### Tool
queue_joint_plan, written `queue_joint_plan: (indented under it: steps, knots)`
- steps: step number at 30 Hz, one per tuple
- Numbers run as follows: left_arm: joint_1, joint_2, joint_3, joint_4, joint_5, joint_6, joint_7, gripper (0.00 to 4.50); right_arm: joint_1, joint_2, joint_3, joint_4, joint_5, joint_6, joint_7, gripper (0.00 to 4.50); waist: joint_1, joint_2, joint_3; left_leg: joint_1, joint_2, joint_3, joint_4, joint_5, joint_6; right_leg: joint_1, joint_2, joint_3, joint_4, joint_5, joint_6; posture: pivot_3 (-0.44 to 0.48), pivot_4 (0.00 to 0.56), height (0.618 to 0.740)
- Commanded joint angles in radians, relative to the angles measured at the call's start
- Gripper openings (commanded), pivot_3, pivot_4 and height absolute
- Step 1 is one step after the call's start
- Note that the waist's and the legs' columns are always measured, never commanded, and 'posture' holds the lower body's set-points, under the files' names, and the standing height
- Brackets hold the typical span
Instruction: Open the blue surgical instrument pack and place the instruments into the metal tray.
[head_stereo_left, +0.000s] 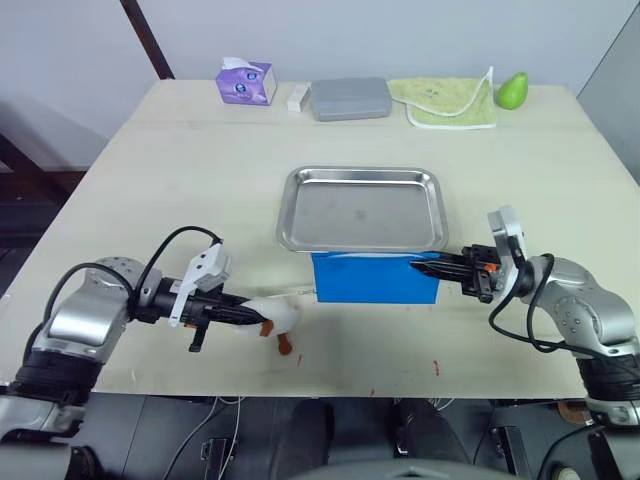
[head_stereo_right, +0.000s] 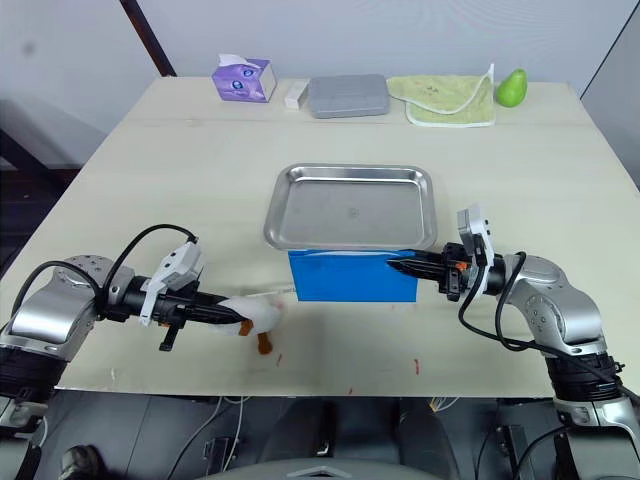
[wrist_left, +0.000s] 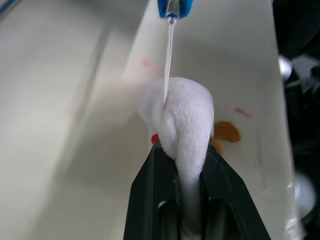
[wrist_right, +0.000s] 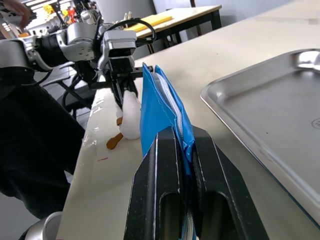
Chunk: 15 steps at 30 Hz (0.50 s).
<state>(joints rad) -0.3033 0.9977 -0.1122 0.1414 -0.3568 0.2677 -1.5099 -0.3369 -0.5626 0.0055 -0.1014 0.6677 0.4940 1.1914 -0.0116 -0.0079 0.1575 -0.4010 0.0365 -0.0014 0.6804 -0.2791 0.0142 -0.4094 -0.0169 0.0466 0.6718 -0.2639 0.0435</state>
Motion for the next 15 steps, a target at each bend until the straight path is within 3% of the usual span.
queue_joint_plan:
  steps: [1, 7, 15]
  knots:
    - [-0.032, 0.004, 0.004, 0.086, 0.074, -0.084, 0.016, 0.01, -0.001, -0.001, -0.027, -0.004, -0.005, -0.035, 0.003, 0.00, 0.000, 0.000, 0.000, 0.000, 0.000, 0.000, 0.000, 0.000, 0.000, 0.000, 0.000, 0.000, 0.000, 0.000, 0.000, 0.000, 0.150, 0.740]
    - [-0.135, -0.036, 0.016, 0.124, 0.111, -0.142, 0.082, 0.01, 0.011, -0.001, -0.030, -0.023, 0.006, -0.026, -0.001, 0.00, 0.004, 0.000, 0.000, 0.000, 0.000, 0.001, 0.001, 0.000, 0.000, 0.000, 0.000, 0.000, 0.001, 0.000, 0.000, 0.000, 0.150, 0.740]
    - [-0.159, -0.073, 0.017, 0.080, 0.177, -0.219, 0.182, 0.01, 0.023, -0.008, -0.016, -0.016, -0.016, -0.045, 0.017, 0.00, 0.003, 0.000, 0.000, 0.000, 0.000, 0.000, 0.001, 0.000, 0.000, 0.000, 0.000, 0.000, 0.001, 0.000, 0.000, 0.000, 0.150, 0.740]
